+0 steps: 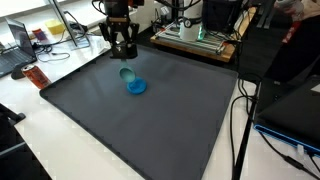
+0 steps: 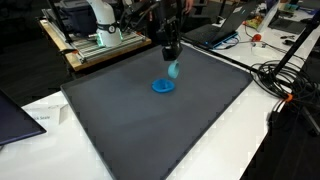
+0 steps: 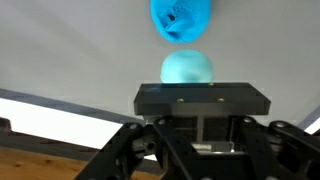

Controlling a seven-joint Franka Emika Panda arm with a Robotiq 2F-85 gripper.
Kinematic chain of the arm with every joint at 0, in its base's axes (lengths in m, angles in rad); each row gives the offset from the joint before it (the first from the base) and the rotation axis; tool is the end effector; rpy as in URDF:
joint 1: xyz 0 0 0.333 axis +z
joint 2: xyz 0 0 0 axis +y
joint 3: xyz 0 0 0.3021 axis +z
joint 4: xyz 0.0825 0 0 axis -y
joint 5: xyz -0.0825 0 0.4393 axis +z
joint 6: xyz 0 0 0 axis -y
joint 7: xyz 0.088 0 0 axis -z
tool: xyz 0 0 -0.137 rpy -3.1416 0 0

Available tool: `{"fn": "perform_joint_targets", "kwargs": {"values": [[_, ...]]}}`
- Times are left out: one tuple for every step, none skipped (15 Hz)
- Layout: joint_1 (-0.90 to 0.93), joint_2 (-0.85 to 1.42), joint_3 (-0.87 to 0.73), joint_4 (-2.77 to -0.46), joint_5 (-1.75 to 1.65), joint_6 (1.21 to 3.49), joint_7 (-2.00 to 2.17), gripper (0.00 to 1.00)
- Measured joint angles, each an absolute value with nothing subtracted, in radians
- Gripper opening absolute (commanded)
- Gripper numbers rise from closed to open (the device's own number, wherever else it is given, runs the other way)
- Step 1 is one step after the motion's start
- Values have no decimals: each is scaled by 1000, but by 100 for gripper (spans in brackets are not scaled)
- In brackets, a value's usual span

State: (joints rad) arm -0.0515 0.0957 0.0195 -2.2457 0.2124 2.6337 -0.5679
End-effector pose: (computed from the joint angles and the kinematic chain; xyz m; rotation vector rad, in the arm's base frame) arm 0.6069 -0.0215 0.2730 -3.0125 -0.5558 -0.4890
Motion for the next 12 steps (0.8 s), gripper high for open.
{"fn": "perform_joint_targets", "kwargs": {"values": [[-52, 108, 20, -2246, 220, 2649, -568, 23], [-52, 123, 20, -2245, 225, 2663, -567, 23], [-52, 137, 20, -2244, 227, 2673, -566, 23], [-52, 152, 21, -2241, 227, 2680, -561, 23], [-52, 166, 22, -2237, 227, 2687, -555, 23], [-52, 180, 24, -2233, 227, 2695, -548, 23], [-52, 193, 27, -2228, 227, 2704, -540, 23], [-52, 205, 30, -2223, 227, 2714, -529, 23], [-52, 215, 33, -2218, 226, 2725, -515, 23], [-52, 224, 36, -2214, 223, 2736, -502, 23], [-52, 233, 36, -2209, 213, 2746, -482, 23], [-52, 243, 36, -2205, 204, 2755, -462, 23]]}}
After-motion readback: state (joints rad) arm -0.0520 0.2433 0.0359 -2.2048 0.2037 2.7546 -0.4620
